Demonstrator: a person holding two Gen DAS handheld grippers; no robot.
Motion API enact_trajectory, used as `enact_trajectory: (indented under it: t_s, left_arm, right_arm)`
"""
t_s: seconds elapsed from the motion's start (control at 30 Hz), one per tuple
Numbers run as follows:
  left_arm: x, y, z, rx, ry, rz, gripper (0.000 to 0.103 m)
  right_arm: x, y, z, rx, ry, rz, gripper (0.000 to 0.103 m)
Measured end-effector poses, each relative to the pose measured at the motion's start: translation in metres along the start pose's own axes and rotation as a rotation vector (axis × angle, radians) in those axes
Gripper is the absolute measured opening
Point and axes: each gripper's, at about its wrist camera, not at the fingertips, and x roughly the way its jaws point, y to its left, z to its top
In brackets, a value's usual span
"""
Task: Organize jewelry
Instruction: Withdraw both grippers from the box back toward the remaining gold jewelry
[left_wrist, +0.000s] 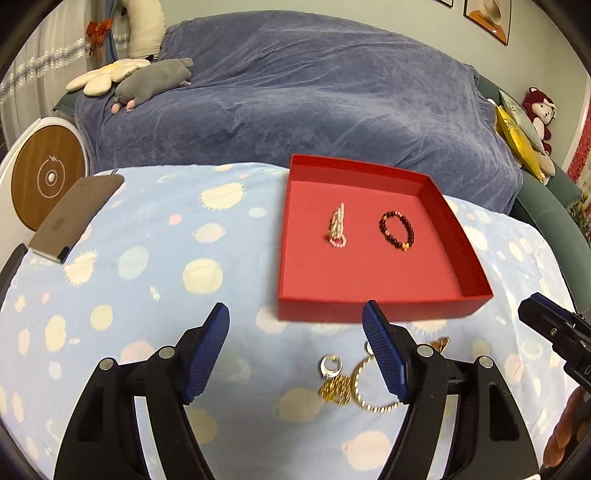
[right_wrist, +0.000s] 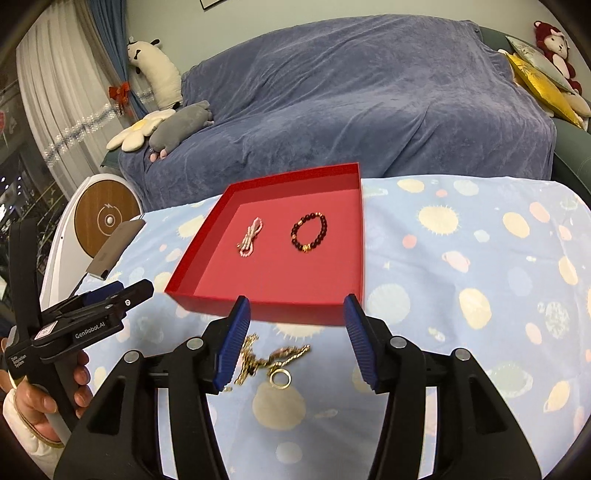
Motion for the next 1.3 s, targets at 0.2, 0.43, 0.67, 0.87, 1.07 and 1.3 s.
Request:
enact_trajectory:
  t_s: [0.2, 0.43, 0.67, 0.87, 1.07, 1.3]
  left_arm:
    - [-0.008, 0.015, -0.045, -0.023, 0.041, 0.013, 0.071]
    - [0.002, 0.023, -0.065, -0.025, 0.077, 0.011, 0.071]
    - [0.005, 0.018, -0.067, -0.018, 0.088, -0.043, 0.072]
    - [0.017, -0.007, -0.067, -0.006, 0.126, -0.129, 0.071]
    - [0.044, -0.031, -0.065, 0.035, 0.148, -0.087, 0.061]
    - [0.053, -0.045, -0.067, 0.100, 0.116, -0.030, 0.041]
  right_arm:
    - [-0.006, 0.015, -0.038, -0.029, 0.020, -0.010, 0.051]
    - [0.011, 0.023, -0.054, -0.067, 0.060, -0.017, 0.051]
    - [0.030, 0.033, -0.060, -0.077, 0.111, 0.017, 0.046]
    - [0.035, 0.032, -0.060, -0.079, 0.124, -0.001, 0.046]
    - [0.036, 0.020, -0.058, -0.050, 0.128, -0.027, 0.046]
    - [0.037, 0.011, -0.055, -0.032, 0.124, -0.039, 0.046]
